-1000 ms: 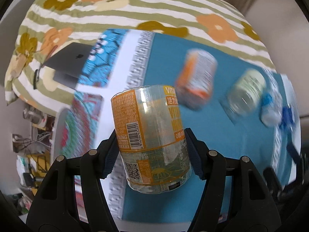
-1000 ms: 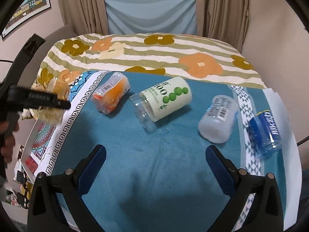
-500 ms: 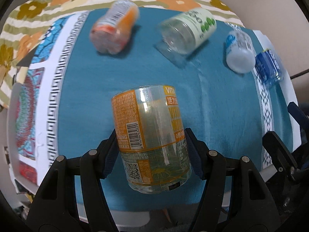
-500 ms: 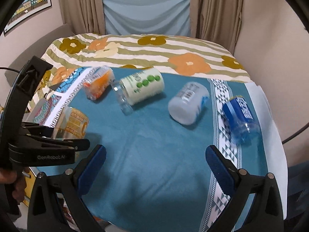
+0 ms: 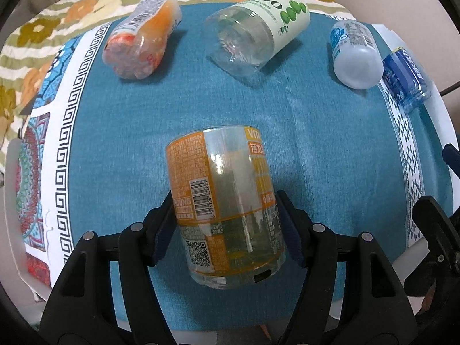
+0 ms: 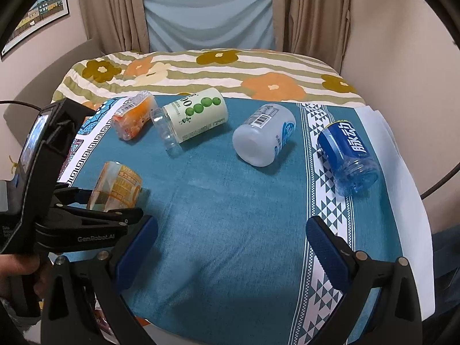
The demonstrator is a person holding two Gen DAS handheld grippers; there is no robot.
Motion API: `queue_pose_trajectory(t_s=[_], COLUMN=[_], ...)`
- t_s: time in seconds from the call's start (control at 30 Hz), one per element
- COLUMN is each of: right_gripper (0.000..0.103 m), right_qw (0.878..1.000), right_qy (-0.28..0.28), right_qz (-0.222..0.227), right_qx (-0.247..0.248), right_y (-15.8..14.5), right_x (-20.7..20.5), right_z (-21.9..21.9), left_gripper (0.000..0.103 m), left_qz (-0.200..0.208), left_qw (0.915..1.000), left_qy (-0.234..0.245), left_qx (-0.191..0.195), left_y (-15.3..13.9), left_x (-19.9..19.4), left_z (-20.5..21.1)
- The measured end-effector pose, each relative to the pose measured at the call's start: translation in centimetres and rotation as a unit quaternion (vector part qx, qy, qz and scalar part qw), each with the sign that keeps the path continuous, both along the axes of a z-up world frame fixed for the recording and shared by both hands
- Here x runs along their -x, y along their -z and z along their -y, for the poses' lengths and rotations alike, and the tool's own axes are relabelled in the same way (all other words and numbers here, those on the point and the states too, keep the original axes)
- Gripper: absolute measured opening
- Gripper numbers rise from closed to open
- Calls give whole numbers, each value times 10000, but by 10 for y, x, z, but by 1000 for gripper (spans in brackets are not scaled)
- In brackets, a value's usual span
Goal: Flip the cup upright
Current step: 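Lift the cup with the left gripper, rotate it rim-up, set down, open, then move the right gripper to the upright cup and close around its body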
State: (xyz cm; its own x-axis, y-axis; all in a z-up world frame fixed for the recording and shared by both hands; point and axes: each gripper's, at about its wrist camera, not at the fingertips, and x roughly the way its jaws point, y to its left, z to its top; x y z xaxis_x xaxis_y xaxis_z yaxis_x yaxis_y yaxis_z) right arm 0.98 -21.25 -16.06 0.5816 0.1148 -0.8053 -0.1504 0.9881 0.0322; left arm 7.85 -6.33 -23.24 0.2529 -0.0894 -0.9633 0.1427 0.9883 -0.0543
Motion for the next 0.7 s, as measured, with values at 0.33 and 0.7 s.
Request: queue_pose_trajectory(t_s=[0.33, 0.7], right_gripper=[103, 103], right_qw=[9997, 9994], right_qy=[93, -82], right_qz=[196, -1], right_qx=[-57, -347], right_y=[-13, -40], right_x=[6, -2], right_z=[4, -5], left_gripper=[101, 101], left_qz=[101, 272], left_qw=[9999, 9992], left_qy=[-80, -238], left_qx=[44, 162], left_y=[-14, -61], left_x=[2, 27], left_z=[-4, -32])
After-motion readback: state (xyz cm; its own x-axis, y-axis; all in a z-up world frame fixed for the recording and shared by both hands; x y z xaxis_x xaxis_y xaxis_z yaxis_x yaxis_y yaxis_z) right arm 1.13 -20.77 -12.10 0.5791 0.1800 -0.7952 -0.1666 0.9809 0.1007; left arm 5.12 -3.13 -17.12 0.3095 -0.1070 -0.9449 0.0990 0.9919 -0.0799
